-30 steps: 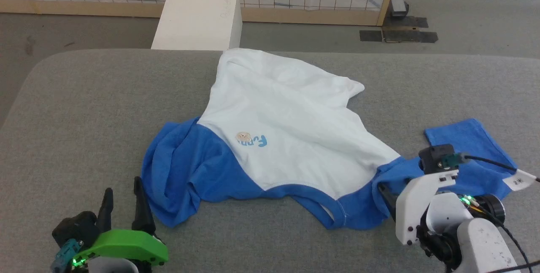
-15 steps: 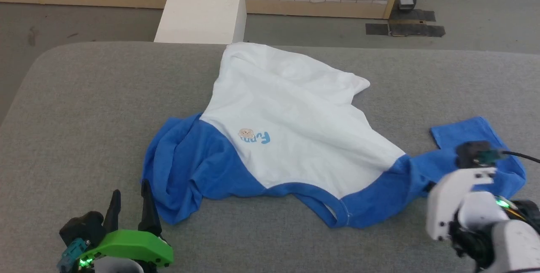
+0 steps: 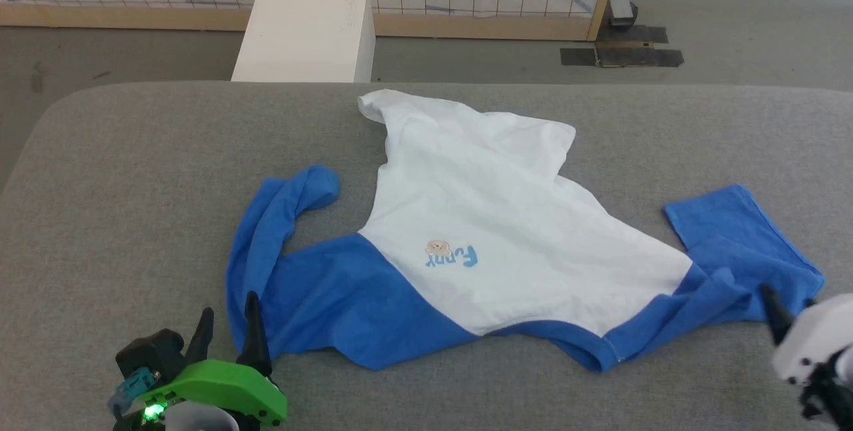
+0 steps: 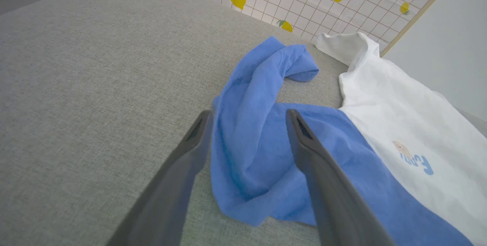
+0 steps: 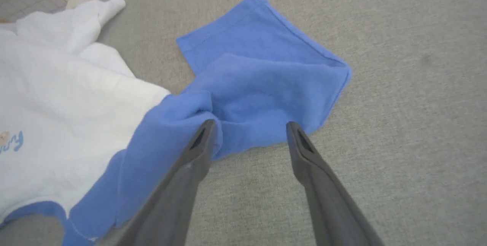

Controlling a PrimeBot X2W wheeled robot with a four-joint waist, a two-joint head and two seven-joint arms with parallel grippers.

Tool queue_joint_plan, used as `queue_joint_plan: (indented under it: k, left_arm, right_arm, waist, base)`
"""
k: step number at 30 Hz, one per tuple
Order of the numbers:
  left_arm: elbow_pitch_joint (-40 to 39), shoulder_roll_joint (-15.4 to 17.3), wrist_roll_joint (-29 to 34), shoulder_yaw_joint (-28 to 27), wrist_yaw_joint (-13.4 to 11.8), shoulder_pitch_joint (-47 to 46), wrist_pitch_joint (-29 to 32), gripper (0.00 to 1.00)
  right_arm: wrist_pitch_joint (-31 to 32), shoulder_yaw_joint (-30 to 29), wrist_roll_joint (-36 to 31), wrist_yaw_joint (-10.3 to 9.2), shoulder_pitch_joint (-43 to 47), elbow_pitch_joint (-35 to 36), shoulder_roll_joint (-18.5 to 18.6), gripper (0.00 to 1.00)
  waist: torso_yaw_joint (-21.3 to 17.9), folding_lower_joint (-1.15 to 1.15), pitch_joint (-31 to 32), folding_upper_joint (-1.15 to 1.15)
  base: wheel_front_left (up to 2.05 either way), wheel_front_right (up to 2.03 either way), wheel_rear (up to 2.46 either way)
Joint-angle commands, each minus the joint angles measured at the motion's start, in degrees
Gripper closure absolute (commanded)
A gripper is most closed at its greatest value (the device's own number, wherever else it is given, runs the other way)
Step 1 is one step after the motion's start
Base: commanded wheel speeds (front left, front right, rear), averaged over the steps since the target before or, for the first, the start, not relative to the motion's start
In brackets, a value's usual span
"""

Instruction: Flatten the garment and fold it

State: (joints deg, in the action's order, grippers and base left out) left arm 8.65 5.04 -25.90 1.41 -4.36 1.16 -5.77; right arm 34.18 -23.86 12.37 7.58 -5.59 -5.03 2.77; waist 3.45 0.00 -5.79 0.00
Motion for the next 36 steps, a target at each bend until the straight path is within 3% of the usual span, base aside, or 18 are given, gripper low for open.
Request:
queue_joint_plan:
  k: [1,6,9,12,16,17,18,24,31,36]
  left_arm:
    - [-0.19,0.29,-0.30,0.05,-0.44,-0.37,0.80,0.00]
    - [0.52,1.01,-1.12,-0.77,-4.06,-0.56,8.14,0.00]
    - [2.57,2.26,-2.08,-0.96,-5.99,-1.61,15.69,0.00]
    - [3.77,3.44,-3.18,-0.35,-5.91,-3.26,21.59,0.00]
    - [4.96,4.02,-4.34,0.03,-5.27,-4.93,24.67,0.00]
    - [5.49,4.25,-4.40,0.10,-5.11,-5.20,24.98,0.36]
    - [6.08,4.45,-4.55,0.03,-4.86,-5.64,24.92,1.00]
    - [8.23,6.27,-5.84,-4.61,-5.16,-9.07,19.11,1.00]
    - [10.29,11.03,-7.33,-12.78,-6.49,-12.87,10.86,1.00]
    - [12.91,12.24,-8.48,-15.04,-6.65,-13.97,9.21,1.00]
  right_arm:
    - [-2.12,-1.69,1.53,-0.09,0.76,0.71,0.10,0.00]
    - [-7.54,-7.43,3.24,-0.09,2.47,2.92,0.10,0.00]
    - [-8.71,-8.48,2.97,-0.09,3.22,3.20,0.10,0.00]
    - [-9.11,-8.13,3.07,-0.09,3.24,3.26,0.10,0.00]
    - [-9.81,-7.16,3.43,-0.09,2.68,2.62,0.10,0.00]
    - [-9.95,-6.84,3.45,-0.09,2.56,2.48,0.10,0.00]
    - [-10.17,-6.52,3.50,-0.09,2.39,2.30,0.10,0.00]
    - [-10.99,-5.33,3.43,-0.09,2.00,1.82,0.10,0.00]
    - [-11.30,-3.96,2.96,-0.09,1.44,1.70,0.10,0.00]
    - [-11.17,-3.03,2.55,-0.09,1.41,1.32,0.10,0.00]
  waist:
    - [0.19,0.00,0.37,0.00]
    - [0.09,0.00,0.86,0.00]
    - [-0.66,0.00,1.05,0.00]
    - [-1.53,0.00,0.40,0.00]
    - [-2.38,0.00,-0.40,0.00]
    - [-2.56,0.00,-0.63,0.00]
    - [-2.71,0.00,-0.84,0.00]
    - [-2.88,0.00,-1.26,0.00]
    - [-2.81,0.00,-1.67,0.00]
    - [-2.48,0.00,-1.79,0.00]
  base:
    - [0.00,0.00,0.00]
    - [0.00,0.00,0.00]
    - [0.00,0.00,0.00]
    - [0.00,0.00,0.00]
    - [0.00,0.00,0.00]
    - [0.00,0.00,0.00]
    - [0.00,0.00,0.00]
    - [0.00,0.00,0.00]
    - [0.00,0.00,0.00]
    - [0.00,0.00,0.00]
